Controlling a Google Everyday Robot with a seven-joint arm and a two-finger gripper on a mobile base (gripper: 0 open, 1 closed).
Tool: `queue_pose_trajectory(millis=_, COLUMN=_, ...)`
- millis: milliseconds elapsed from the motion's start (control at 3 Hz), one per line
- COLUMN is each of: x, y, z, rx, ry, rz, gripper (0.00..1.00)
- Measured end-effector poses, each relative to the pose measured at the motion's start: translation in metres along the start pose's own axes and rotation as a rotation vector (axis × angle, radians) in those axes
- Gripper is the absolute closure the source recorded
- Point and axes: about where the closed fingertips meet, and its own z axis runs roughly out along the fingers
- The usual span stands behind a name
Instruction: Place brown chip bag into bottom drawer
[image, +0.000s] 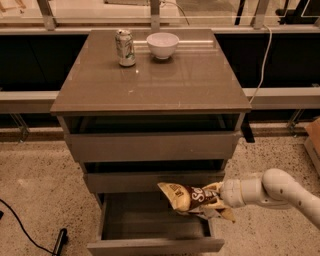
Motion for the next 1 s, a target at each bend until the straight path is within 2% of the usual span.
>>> queue_pose_trajectory(millis=333, x=0.041, y=0.003, z=0.019, rx=-0.033, ry=0.026, rz=0.027, gripper=1.0)
queue_pose_trajectory(millis=667, x=0.086, y=0.011, z=0.05, rx=-0.099, ry=0.054, rz=0.082, gripper=1.0)
queue_pose_trajectory(millis=1000, x=0.086, y=0.012, z=0.051, rx=-0.099, ry=0.053, rz=0.082, gripper=1.0)
